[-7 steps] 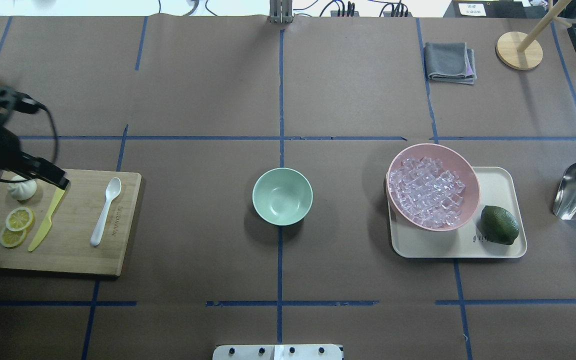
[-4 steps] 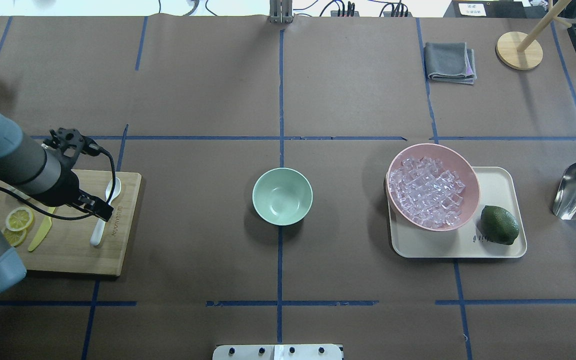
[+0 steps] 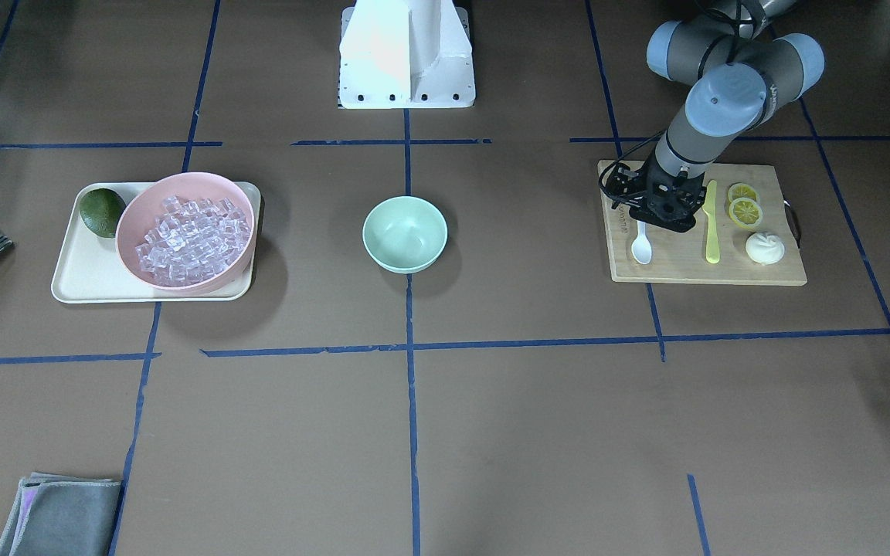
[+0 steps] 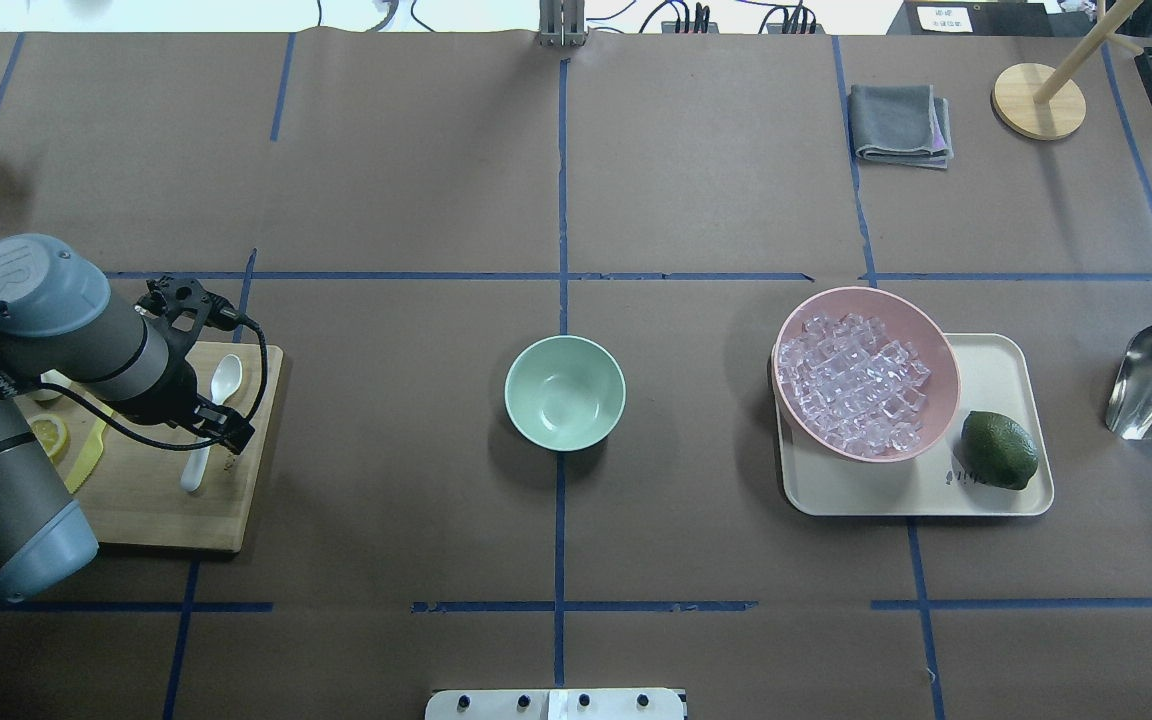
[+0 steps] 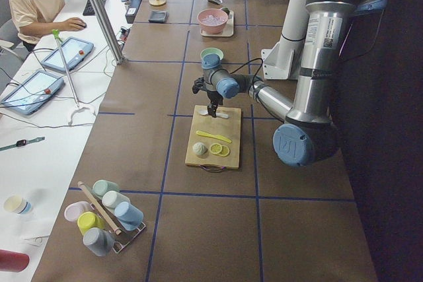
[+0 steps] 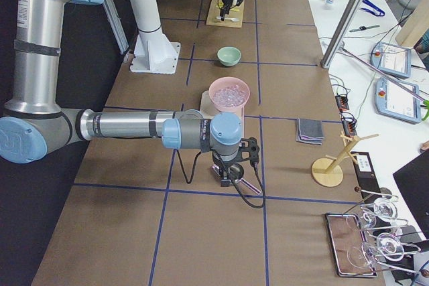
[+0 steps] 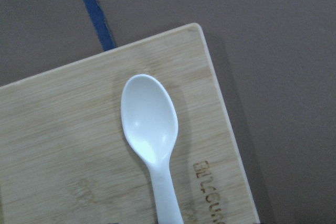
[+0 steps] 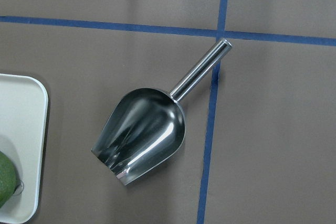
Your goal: Put spoon and ice into bowl
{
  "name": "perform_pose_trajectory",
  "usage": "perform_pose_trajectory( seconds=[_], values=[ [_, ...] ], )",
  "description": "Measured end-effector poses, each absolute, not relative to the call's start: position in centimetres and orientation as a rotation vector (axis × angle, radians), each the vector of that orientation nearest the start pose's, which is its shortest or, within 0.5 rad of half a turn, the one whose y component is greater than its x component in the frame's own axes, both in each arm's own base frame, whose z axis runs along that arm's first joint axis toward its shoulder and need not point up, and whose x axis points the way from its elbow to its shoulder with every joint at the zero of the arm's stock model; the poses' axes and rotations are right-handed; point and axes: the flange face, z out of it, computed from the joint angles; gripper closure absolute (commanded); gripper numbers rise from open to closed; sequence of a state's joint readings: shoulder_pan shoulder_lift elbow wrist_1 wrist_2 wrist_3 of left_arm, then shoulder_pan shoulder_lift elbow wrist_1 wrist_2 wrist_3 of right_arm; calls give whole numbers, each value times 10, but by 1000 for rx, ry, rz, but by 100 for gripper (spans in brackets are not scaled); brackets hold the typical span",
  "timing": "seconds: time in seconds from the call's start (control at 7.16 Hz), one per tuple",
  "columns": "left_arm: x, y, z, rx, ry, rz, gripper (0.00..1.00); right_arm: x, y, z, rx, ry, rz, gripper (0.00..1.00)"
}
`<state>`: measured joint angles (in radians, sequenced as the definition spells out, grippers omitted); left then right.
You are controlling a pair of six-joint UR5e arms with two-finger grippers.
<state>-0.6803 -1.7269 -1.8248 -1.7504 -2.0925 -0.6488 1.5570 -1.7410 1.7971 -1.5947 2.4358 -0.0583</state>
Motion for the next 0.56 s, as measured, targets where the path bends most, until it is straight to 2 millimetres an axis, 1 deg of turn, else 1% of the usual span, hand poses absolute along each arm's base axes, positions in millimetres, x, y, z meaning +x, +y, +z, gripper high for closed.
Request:
perform_pose_trajectory(
  seconds=[0.14,0.42,0.56],
  values=[
    [381,-415,444,60,767,383,35,52,-422,621,49,-864,-81,0],
    [382,-416,447,55,763,383,35,52,-422,622,48,-864,-81,0],
    [382,-416,447,54,761,383,37,52,-422,622,47,-865,-82,0]
  ],
)
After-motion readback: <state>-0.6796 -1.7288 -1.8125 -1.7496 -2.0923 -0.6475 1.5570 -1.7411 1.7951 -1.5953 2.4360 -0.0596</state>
